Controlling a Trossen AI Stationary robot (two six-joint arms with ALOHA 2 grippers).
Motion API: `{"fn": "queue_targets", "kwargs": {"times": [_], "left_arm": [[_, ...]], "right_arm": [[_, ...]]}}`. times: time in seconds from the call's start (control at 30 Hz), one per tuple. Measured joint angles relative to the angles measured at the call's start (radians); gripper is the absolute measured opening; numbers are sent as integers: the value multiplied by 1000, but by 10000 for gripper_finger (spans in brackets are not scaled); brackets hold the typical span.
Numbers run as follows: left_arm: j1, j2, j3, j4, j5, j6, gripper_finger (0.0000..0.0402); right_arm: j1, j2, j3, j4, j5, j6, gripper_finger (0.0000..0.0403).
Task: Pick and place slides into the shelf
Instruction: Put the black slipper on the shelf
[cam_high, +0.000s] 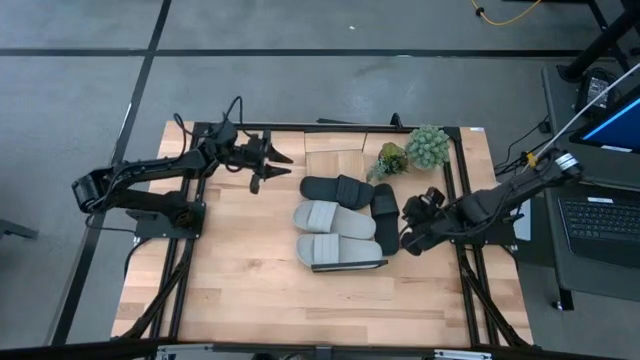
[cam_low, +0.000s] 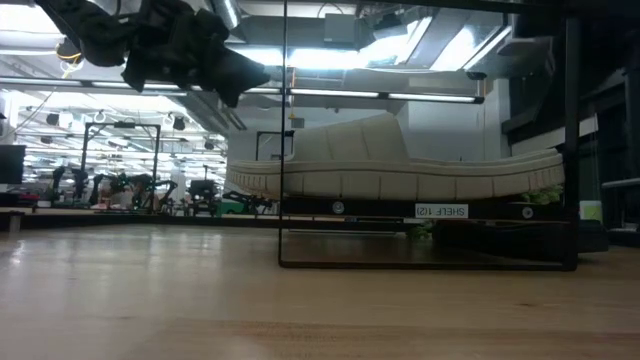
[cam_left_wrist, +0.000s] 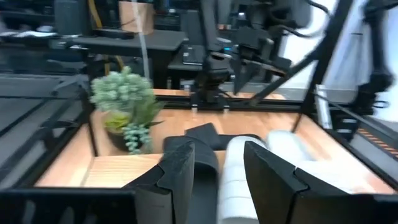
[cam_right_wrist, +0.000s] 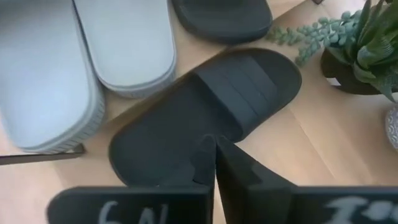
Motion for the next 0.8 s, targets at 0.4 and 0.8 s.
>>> {"fn": "queue_targets", "kwargs": {"times": [0.4,0.8], "left_arm": [[-7,0,0,-1,-133,52,131],[-7,0,0,-32,-133,53,132]], "right_arm": [[-2,229,0,-6,76,-29,99],[-58,327,0,-21,77,-86,156]]}}
